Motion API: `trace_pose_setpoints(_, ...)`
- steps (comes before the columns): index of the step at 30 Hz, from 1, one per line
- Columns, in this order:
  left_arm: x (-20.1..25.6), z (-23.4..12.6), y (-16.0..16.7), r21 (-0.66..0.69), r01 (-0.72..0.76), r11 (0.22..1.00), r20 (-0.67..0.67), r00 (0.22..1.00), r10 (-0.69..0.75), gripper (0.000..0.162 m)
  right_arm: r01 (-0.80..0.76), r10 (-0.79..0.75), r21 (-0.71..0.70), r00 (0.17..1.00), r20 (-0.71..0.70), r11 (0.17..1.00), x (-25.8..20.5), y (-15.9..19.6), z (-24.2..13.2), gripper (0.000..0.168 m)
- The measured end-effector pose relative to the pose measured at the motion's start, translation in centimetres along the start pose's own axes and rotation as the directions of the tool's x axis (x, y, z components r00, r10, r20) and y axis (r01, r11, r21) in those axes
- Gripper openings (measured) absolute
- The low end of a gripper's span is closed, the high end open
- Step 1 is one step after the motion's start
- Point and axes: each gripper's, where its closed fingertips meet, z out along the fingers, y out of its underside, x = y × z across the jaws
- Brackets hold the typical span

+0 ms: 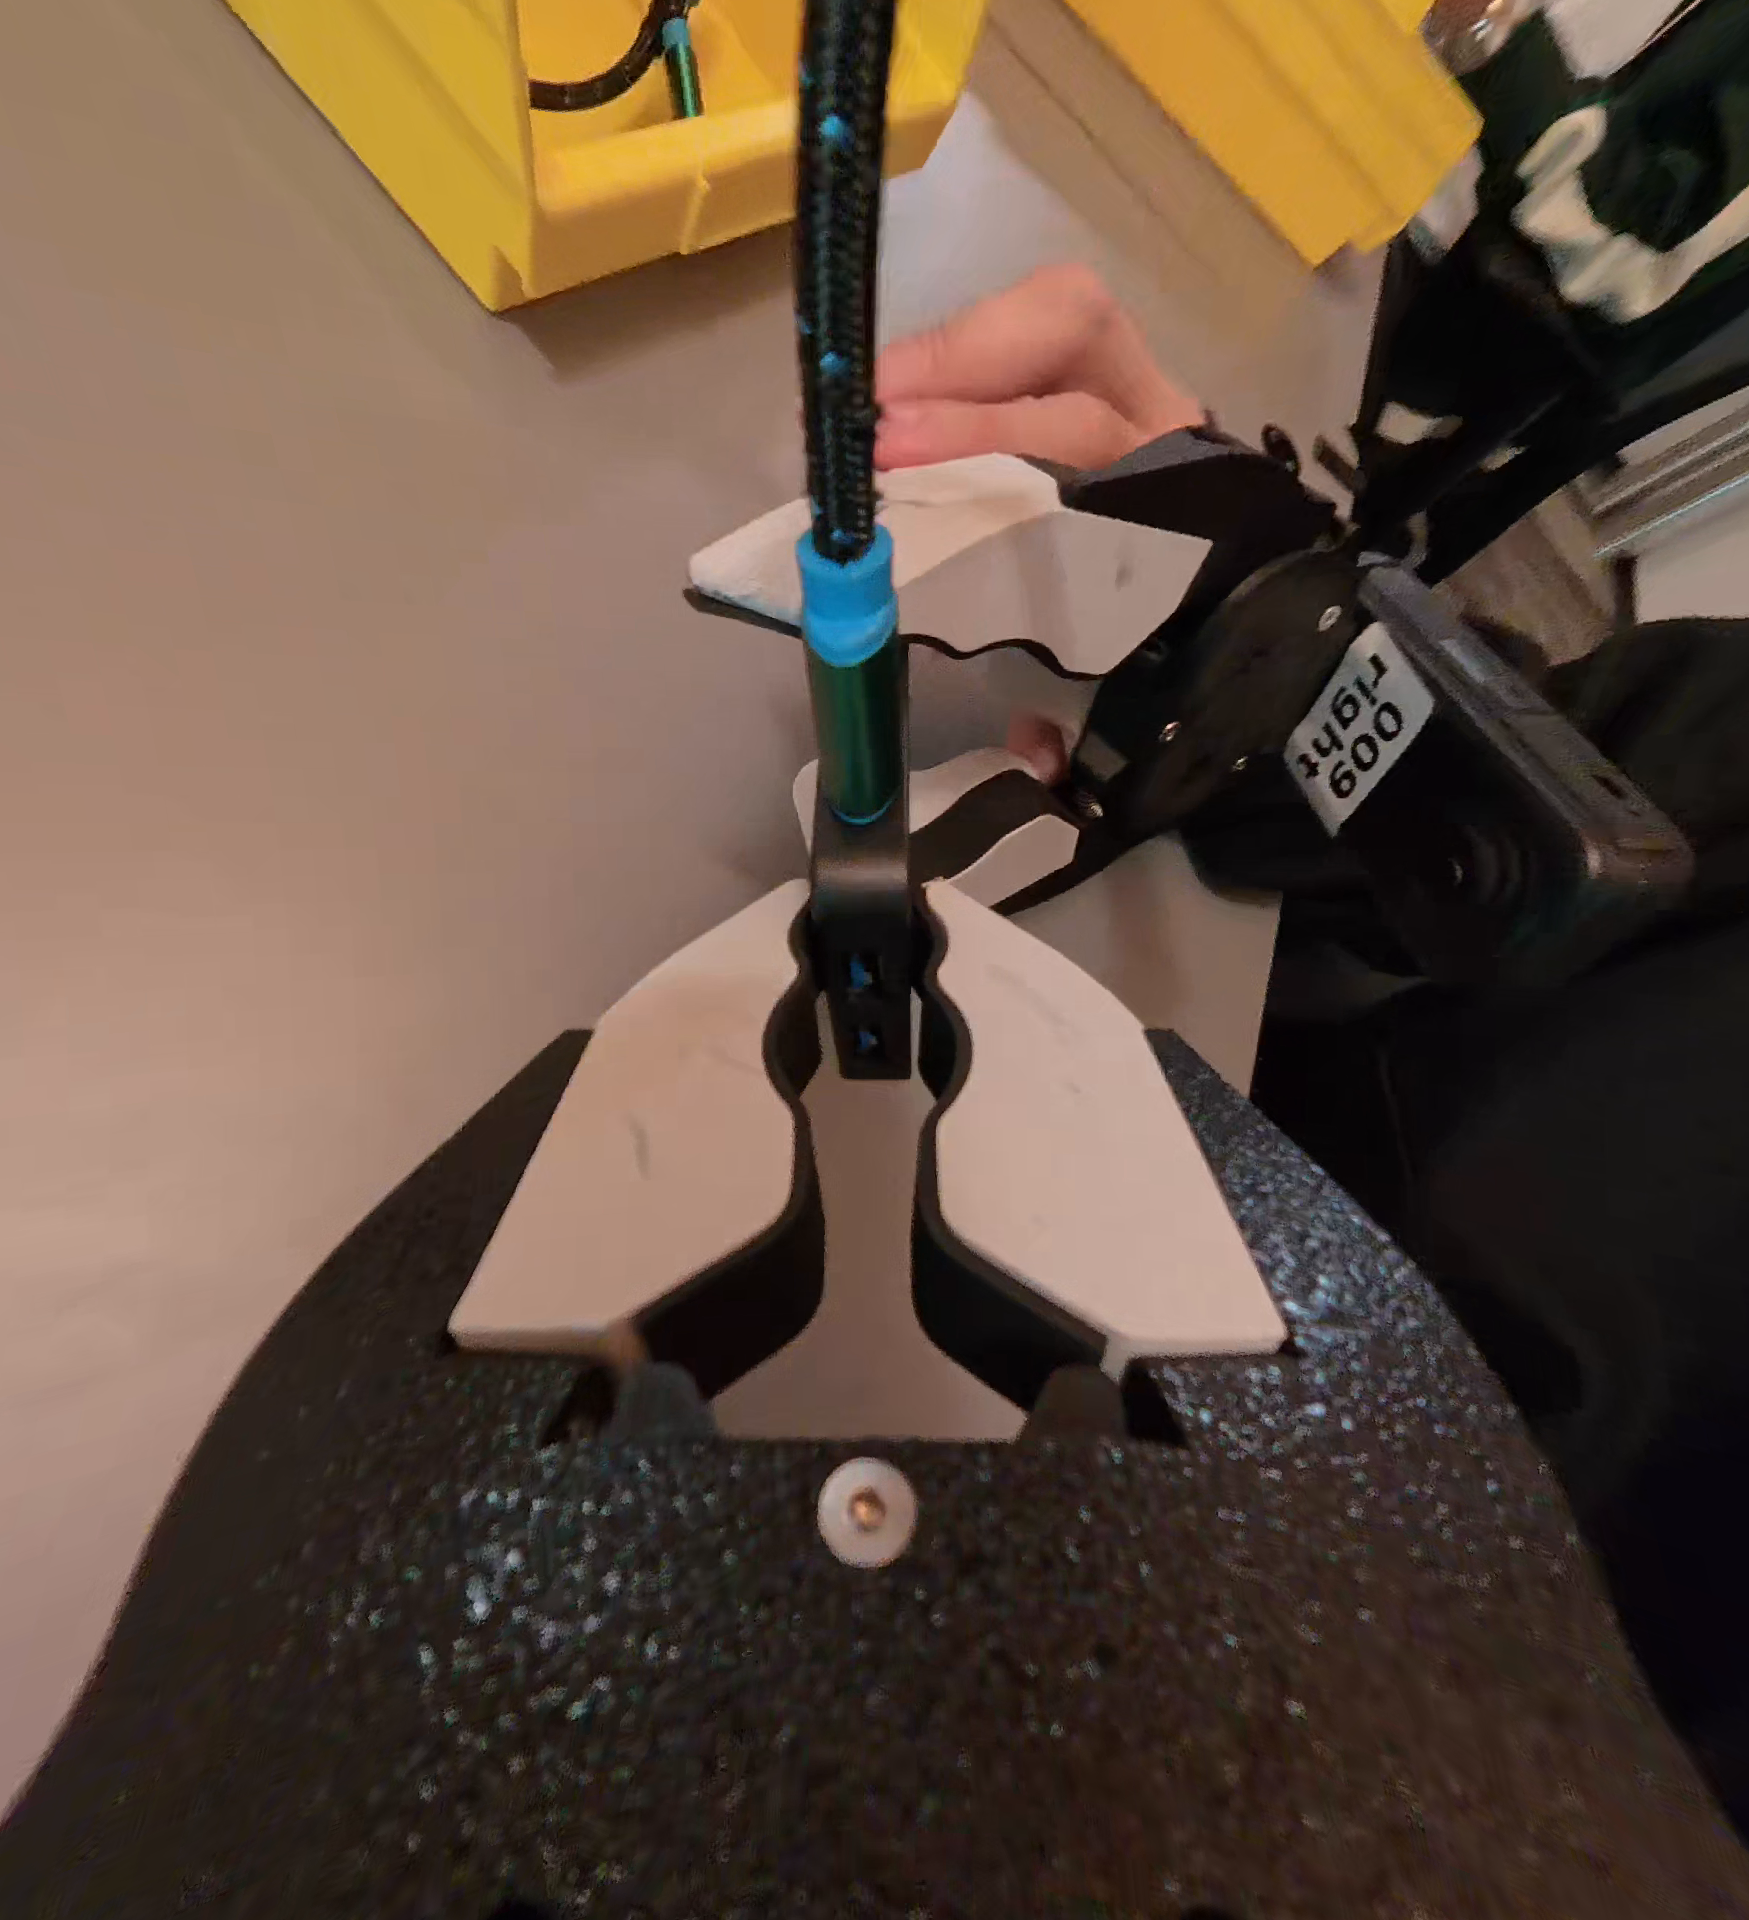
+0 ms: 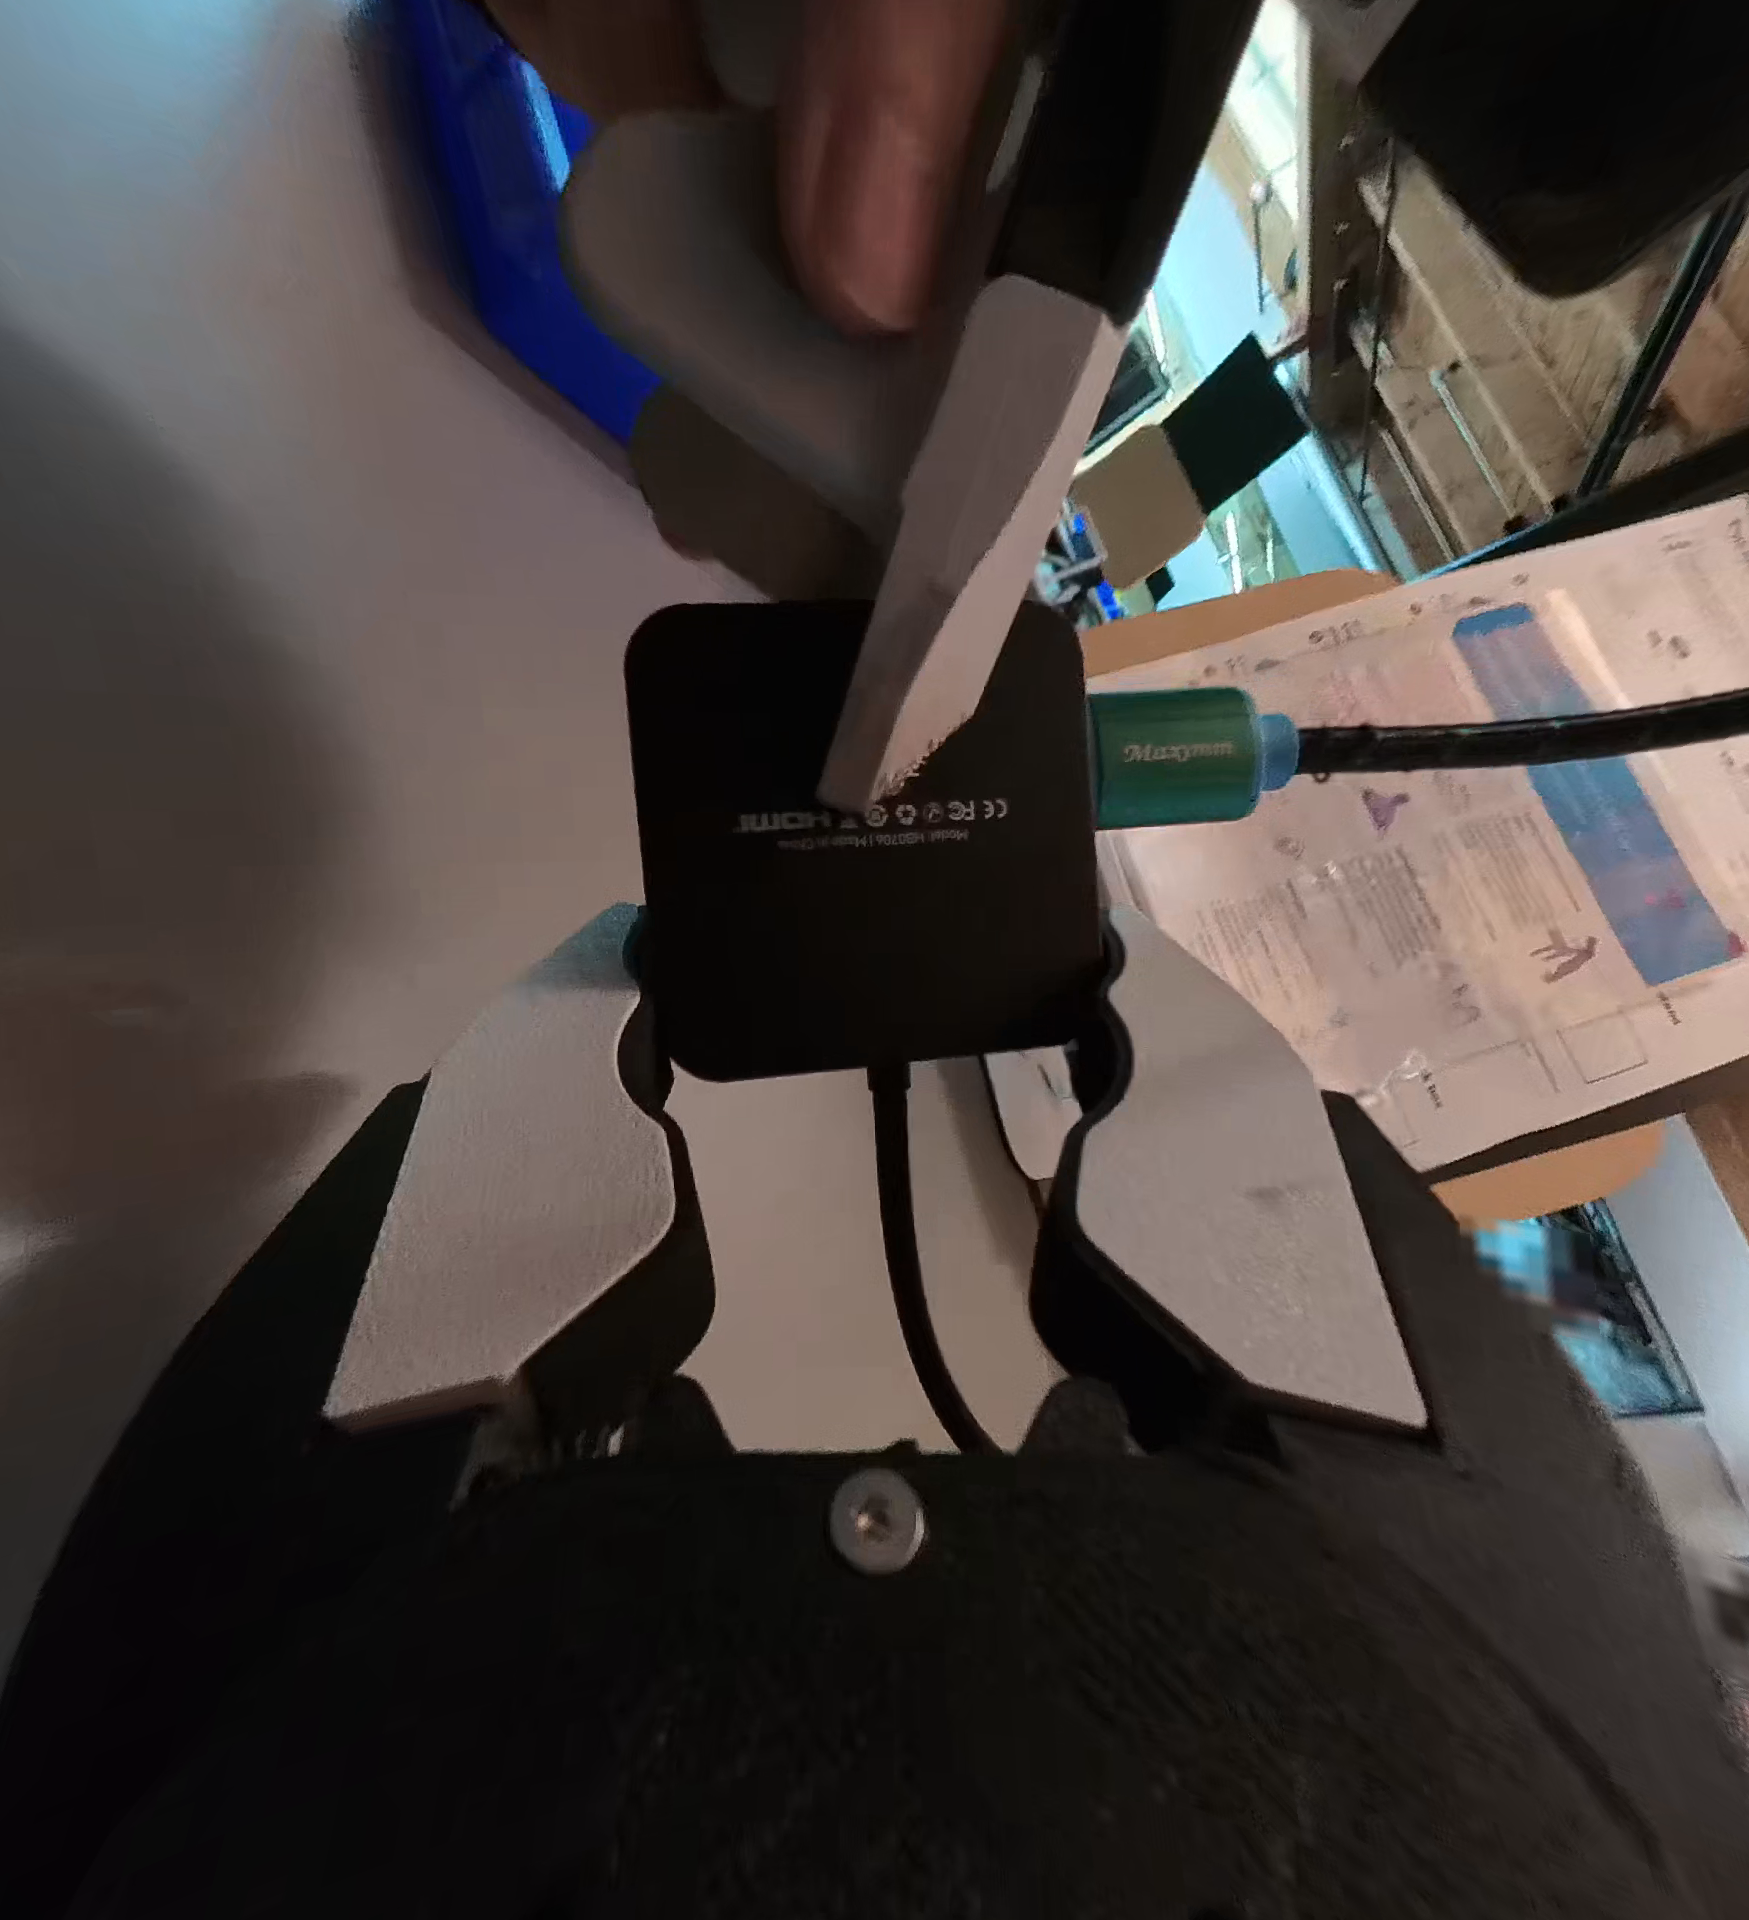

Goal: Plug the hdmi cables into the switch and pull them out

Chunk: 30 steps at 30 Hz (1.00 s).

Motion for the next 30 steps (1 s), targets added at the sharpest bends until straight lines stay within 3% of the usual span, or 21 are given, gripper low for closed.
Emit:
trace_pose_setpoints(3,-0.5,-0.2,-1.0,0.021,-0.057,0.998,0.041,0.998,0.056,0.016,-0.099,0.099,-0.034,0.995,-0.012,0.995,0.8,0.2,0.2,0.077)
trace_pose_setpoints(4,-0.9,-0.4,-1.4,0.029,-0.097,0.995,0.073,0.993,0.095,0.022,-0.147,0.145,-0.051,0.989,-0.036,0.988,1.3,0.5,0.2,0.077)
trace_pose_setpoints(6,-1.3,-0.4,-1.2,-0.002,-0.134,0.991,0.102,0.986,0.134,0.052,-0.215,0.206,-0.089,0.973,-0.105,0.972,2.7,1.5,-0.1,0.077)
trace_pose_setpoints(9,-1.0,0.4,0.1,-0.038,-0.108,0.993,0.068,0.992,0.11,0.061,-0.304,0.269,-0.148,0.938,-0.217,0.941,4.7,3.1,-0.7,0.077)
trace_pose_setpoints(12,2.1,1.9,1.0,0.003,-0.042,0.999,-0.127,0.991,0.042,0.064,-0.439,0.397,-0.159,0.886,-0.238,0.884,4.7,3.5,-0.8,0.077)
trace_pose_setpoints(15,5.8,2.7,2.7,-0.053,0.009,0.999,-0.368,0.929,-0.028,0.063,-0.508,0.484,-0.151,0.858,-0.173,0.848,3.7,2.9,-0.5,0.077)
trace_pose_setpoints(17,8.2,2.4,5.0,-0.155,-0.032,0.987,-0.532,0.845,-0.056,0.062,-0.542,0.537,-0.105,0.84,-0.074,0.834,3.0,1.6,-0.4,0.077)
trace_pose_setpoints(20,10.7,0.6,8.9,-0.333,-0.137,0.933,-0.705,0.694,-0.149,0.045,-0.515,0.515,-0.01,0.857,0.019,0.857,2.6,-0.7,-0.7,0.076)
trace_pose_setpoints(23,9.5,0.6,11.4,-0.468,-0.187,0.864,-0.633,0.753,-0.18,0.053,-0.485,0.484,-0.006,0.874,-0.047,0.875,3.2,-1.3,-0.9,0.076)
trace_pose_setpoints(27,8.5,0.2,12.5,-0.55,-0.199,0.811,-0.544,0.822,-0.168,0.063,-0.484,0.479,-0.013,0.868,-0.13,0.875,4.1,-0.7,-1.1,0.076)
trace_pose_setpoints(30,10.2,-0.6,14.5,-0.628,-0.308,0.714,-0.605,0.771,-0.2,0.063,-0.516,0.516,0.021,0.855,-0.058,0.857,3.5,-1.0,-0.9,0.076)
